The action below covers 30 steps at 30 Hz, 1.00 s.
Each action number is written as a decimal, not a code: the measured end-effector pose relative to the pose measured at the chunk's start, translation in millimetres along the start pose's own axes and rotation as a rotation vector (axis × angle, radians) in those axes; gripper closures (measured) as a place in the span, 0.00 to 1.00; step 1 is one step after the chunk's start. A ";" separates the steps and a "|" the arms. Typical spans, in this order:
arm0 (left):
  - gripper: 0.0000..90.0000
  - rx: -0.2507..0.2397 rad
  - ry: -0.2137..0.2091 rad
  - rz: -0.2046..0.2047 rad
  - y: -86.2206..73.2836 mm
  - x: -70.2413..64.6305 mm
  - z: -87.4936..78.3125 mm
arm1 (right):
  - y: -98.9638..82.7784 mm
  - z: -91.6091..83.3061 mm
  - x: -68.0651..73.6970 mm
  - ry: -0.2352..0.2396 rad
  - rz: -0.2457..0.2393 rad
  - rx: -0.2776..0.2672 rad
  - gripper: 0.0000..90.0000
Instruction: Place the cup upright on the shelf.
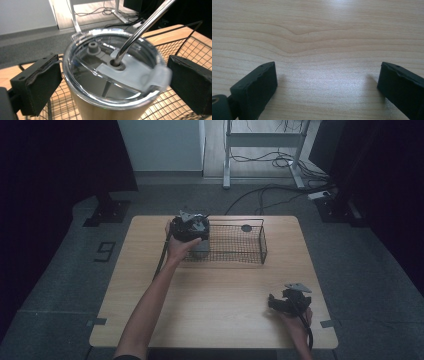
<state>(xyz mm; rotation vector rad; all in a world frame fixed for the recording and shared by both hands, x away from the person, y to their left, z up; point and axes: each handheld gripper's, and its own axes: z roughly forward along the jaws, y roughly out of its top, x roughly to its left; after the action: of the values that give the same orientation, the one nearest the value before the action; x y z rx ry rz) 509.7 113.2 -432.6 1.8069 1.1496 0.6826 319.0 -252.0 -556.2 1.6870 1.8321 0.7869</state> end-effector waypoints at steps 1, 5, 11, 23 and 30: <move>0.02 -0.018 0.002 0.005 2.1 -0.5 -7.9 | 0.0 0.0 0.0 0.000 0.000 0.000 0.03; 0.02 -0.035 -0.006 0.015 4.0 -1.6 -20.4 | 0.0 0.0 0.1 -0.001 0.000 0.000 0.02; 0.02 -0.040 -0.048 0.007 -0.5 -4.7 -40.6 | 0.0 -0.1 0.1 -0.001 0.000 0.000 0.03; 0.02 -0.034 -0.138 0.023 -24.9 -15.1 -85.6 | 0.0 0.0 0.1 -0.001 0.000 0.000 0.03; 0.03 -0.028 -0.163 0.044 -51.4 -24.7 -104.5 | 0.1 -0.1 0.1 0.001 0.000 -0.001 0.03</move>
<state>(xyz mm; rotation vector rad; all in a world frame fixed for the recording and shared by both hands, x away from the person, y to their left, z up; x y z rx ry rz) 393.9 140.2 -427.9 1.8326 0.9898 0.5626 319.0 -251.9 -556.0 1.6870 1.8318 0.7885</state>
